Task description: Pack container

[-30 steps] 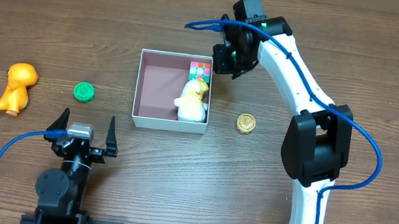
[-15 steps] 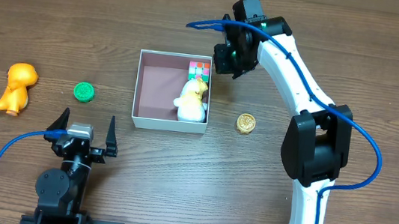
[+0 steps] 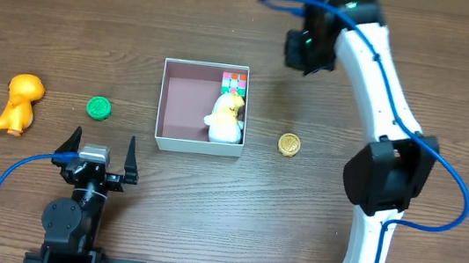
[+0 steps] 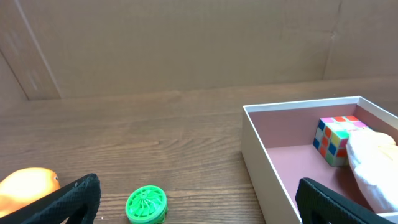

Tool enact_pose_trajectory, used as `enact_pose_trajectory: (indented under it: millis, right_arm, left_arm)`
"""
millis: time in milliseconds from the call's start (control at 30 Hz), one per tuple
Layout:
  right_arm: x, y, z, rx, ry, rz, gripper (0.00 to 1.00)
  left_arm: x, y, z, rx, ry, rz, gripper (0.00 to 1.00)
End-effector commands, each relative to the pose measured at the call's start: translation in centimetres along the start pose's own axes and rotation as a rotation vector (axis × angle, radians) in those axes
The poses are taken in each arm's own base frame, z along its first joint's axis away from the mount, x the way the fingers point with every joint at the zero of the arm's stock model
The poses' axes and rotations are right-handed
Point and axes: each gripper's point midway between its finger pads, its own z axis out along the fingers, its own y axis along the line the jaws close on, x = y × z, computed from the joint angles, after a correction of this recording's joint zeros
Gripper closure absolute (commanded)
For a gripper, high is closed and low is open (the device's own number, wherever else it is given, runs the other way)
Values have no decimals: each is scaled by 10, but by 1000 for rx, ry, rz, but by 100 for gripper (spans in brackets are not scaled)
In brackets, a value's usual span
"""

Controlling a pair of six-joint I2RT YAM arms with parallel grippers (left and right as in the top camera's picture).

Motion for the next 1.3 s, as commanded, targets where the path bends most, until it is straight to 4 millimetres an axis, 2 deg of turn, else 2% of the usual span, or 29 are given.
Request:
enact_pose_trajectory:
  millis: [0, 33, 100, 233, 300, 367, 400, 533, 667, 800, 900, 1000, 1133, 1200, 1267]
  right_arm:
    - [-13, -14, -42, 33, -77, 93, 80]
    - [-10, -15, -48, 35, -72, 107, 78]
    - [-4, -20, -57, 42, -53, 139, 65]
    - [11, -32, -66, 99, -11, 176, 46]
    - [10, -35, -69, 115, -22, 177, 31]
    - [9, -40, -69, 138, -28, 179, 9]
    - [9, -41, -70, 136, -29, 181, 4]
    - [9, -39, -87, 124, -66, 184, 0]
    - [16, -31, -131, 97, -161, 171, 0]
    - [35, -27, -174, 77, -236, 163, 0]
    - [58, -31, -186, 85, -236, 206, 0]
    - [86, -43, -181, 131, -193, 297, 0]
    - [135, -76, -150, 280, -85, 514, 0]
    - [146, -85, -133, 322, -57, 590, 0]
    - [147, -85, -113, 309, -40, 639, 0]
  left_arm:
    - [1, -1, 0, 9, 0, 15, 0]
    - [1, -1, 0, 9, 0, 15, 0]
    - [1, -1, 0, 9, 0, 15, 0]
    - [1, -1, 0, 9, 0, 15, 0]
    - [1, -1, 0, 9, 0, 15, 0]
    - [1, -1, 0, 9, 0, 15, 0]
    - [1, -1, 0, 9, 0, 15, 0]
    - [1, -1, 0, 9, 0, 15, 0]
    - [1, -1, 0, 9, 0, 15, 0]
    - [1, -1, 0, 9, 0, 15, 0]
    - [1, -1, 0, 9, 0, 15, 0]
    - [1, -1, 0, 9, 0, 15, 0]
    - [1, -1, 0, 9, 0, 15, 0]
    - [1, -1, 0, 9, 0, 15, 0]
    - [1, -1, 0, 9, 0, 15, 0]
